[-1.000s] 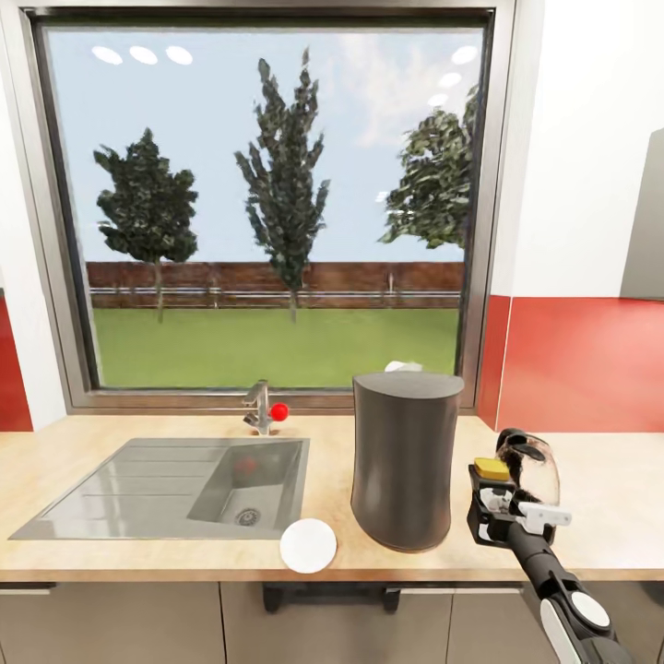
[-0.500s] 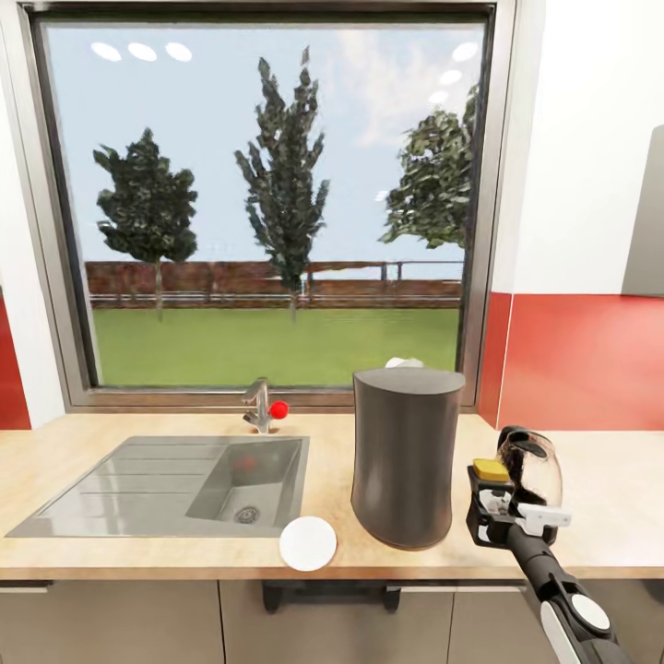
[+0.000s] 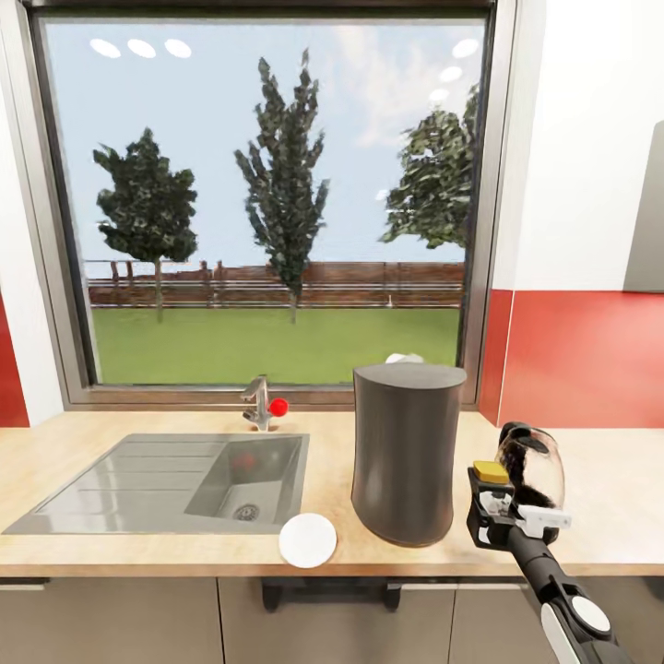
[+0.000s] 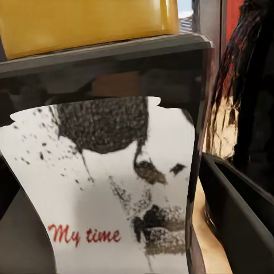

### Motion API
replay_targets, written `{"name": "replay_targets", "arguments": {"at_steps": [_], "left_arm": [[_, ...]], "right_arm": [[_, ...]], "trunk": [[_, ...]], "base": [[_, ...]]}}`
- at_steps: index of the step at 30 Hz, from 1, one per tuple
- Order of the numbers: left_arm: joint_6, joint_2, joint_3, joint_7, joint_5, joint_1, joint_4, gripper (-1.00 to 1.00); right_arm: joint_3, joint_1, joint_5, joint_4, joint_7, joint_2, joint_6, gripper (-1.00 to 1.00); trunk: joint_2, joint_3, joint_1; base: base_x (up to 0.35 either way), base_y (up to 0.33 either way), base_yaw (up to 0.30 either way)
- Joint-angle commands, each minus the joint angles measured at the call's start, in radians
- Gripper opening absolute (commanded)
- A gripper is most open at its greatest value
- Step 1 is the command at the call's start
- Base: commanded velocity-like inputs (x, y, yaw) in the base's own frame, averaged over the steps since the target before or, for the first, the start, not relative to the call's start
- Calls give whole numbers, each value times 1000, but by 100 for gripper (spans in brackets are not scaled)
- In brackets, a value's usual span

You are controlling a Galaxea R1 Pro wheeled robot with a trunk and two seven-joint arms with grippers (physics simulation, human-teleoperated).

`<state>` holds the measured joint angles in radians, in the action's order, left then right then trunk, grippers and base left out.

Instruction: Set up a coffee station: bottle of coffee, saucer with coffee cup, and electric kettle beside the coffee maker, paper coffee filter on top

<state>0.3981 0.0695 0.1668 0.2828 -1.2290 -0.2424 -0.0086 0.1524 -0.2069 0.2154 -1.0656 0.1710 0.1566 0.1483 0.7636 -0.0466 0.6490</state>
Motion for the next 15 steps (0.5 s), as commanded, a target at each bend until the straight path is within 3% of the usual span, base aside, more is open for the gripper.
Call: {"name": "replay_targets", "arguments": {"at_steps": [1,15], "left_arm": [[-1,0,8,7,-1,-1,-1,100],[1,-3,7,7,0,-1,-2,100]], "right_arm": [[1,0,11,1,8,0,2,-100],[1,-2,12,1,8,-1,7,-100]], "trunk": [[7,3,4],[105,47,58]], "base": [[0,0,0],[0,0,0]]}}
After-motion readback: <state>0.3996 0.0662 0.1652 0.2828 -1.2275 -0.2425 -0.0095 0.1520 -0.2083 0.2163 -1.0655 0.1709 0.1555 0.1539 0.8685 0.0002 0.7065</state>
